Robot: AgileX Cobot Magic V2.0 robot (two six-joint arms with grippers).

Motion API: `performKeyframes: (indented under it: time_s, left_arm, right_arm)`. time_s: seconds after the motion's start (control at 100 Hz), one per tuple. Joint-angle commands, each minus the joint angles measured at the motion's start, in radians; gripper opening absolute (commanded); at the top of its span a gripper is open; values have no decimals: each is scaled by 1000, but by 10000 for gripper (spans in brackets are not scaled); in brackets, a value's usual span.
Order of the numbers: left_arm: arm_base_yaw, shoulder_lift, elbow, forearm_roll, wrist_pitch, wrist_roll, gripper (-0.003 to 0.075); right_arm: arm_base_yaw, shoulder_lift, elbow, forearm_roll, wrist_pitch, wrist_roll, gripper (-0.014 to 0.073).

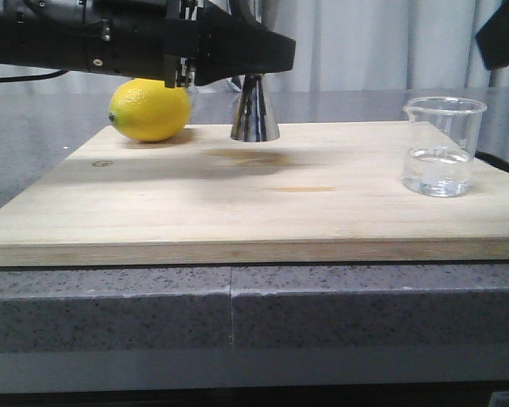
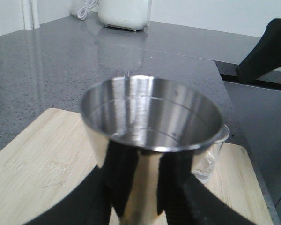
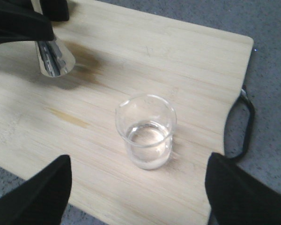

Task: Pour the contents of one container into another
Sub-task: 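Reach the right gripper to the glass beaker and grasp it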

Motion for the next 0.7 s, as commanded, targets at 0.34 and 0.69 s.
performKeyframes:
  time_s: [0.34, 0.69]
  left_arm:
    - [-7, -61, -28, -85, 113, -7, 204]
    - [-7, -61, -28, -85, 113, -7, 204]
  right_arm:
    - [19, 33, 367, 7, -845, -4, 535]
    - [25, 243, 408, 3, -1114, 1, 535]
